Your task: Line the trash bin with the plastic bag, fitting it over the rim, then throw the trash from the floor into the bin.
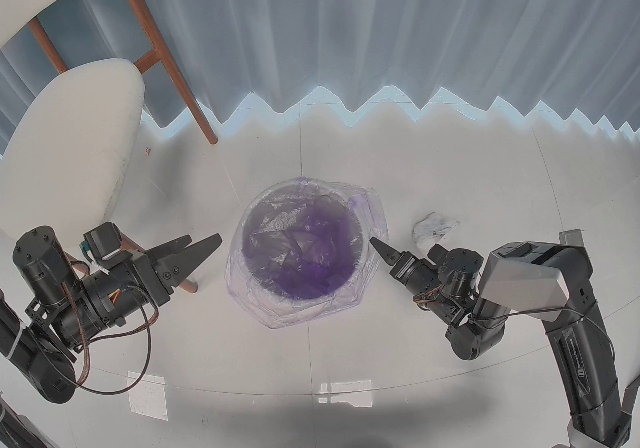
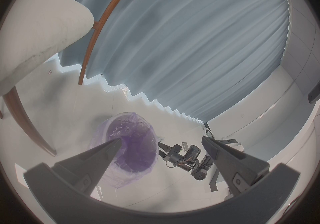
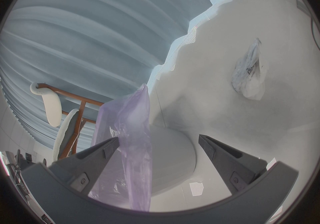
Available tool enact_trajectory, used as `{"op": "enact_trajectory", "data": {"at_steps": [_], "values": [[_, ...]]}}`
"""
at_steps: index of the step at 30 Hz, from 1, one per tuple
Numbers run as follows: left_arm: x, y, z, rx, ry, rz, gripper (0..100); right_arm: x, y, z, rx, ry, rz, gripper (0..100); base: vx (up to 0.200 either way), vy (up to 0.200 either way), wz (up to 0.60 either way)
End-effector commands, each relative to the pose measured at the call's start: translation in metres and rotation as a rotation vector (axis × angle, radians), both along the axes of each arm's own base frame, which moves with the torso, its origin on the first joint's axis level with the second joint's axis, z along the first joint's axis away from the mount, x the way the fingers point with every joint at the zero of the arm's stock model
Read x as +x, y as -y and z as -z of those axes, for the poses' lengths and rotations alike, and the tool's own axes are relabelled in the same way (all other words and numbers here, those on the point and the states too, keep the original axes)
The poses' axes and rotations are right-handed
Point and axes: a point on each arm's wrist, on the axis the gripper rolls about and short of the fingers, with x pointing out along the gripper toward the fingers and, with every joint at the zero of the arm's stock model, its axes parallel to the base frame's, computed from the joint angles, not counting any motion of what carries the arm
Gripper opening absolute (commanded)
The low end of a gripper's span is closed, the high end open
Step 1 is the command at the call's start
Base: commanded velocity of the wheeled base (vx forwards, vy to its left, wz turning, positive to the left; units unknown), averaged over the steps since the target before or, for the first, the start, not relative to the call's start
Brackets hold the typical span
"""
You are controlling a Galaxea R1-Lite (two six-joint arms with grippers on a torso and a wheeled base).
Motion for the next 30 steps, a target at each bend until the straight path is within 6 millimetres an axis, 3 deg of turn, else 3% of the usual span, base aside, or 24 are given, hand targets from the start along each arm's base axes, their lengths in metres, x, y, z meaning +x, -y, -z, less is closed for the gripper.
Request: {"op": "enact_trajectory", "data": {"at_steps": [1,13,14,24,30], "values": [[-0.004,0.001,-0.001,-0.002,0.005,0.009,100,0.003,-0.001,0.004,0.004,0.016,0.000,100,0.000,0.000,0.00],[-0.004,0.003,-0.001,0.000,0.003,0.014,100,0.011,-0.007,0.011,0.012,0.038,-0.011,100,0.000,0.000,0.00],[-0.004,0.003,0.000,0.001,0.001,0.015,100,0.012,-0.007,0.011,0.012,0.041,-0.009,0,0.000,0.000,0.00],[-0.006,0.007,0.004,0.007,-0.019,0.034,100,0.013,-0.005,0.018,-0.008,0.036,-0.003,0,0.000,0.000,0.00],[-0.006,0.008,0.004,0.007,-0.020,0.037,100,0.015,-0.002,0.043,-0.073,0.028,0.002,0,0.000,0.000,0.00]]}}
